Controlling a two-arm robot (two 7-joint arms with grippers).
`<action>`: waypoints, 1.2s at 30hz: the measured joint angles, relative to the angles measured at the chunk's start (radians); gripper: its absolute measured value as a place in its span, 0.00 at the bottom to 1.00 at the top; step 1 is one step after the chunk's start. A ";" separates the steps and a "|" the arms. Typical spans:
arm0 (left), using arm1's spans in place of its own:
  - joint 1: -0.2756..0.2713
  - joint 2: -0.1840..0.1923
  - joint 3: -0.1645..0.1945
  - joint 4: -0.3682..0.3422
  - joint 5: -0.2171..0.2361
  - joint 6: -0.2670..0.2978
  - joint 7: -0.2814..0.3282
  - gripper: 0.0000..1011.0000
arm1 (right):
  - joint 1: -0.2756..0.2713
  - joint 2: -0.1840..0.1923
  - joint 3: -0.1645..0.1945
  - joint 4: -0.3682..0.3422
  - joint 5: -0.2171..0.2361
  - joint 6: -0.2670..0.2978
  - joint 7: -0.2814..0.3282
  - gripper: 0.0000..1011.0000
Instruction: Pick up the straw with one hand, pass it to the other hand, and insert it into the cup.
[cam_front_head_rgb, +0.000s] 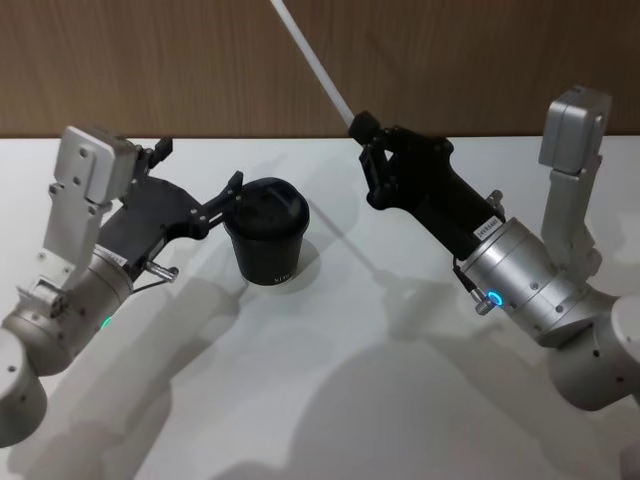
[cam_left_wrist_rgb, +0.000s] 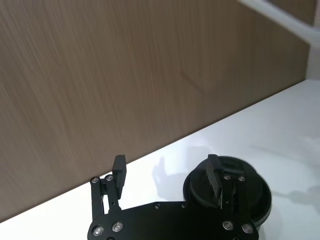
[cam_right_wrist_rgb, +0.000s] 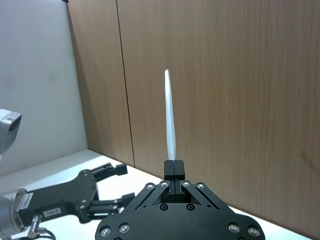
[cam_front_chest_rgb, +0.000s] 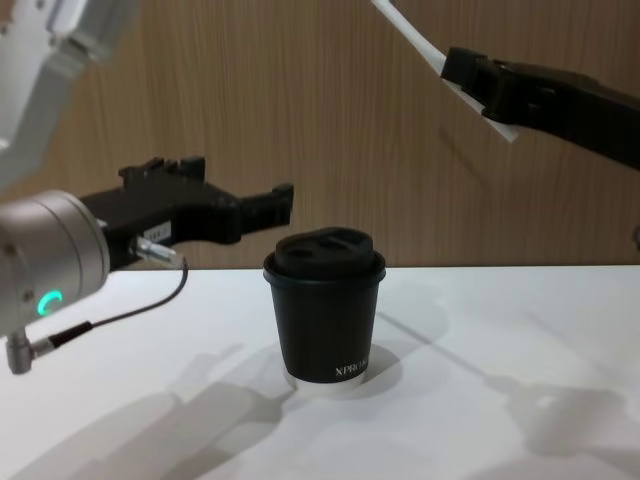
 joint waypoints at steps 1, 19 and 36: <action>0.001 0.002 -0.005 -0.006 -0.006 -0.001 -0.005 0.99 | 0.000 0.000 -0.001 0.000 0.000 0.000 0.000 0.00; 0.002 0.020 -0.080 -0.056 -0.253 -0.014 -0.231 0.99 | 0.001 -0.001 -0.008 -0.001 0.001 0.005 -0.002 0.00; -0.066 -0.043 -0.103 0.026 -0.534 0.019 -0.434 0.99 | 0.002 -0.001 -0.009 -0.001 0.001 0.006 -0.001 0.00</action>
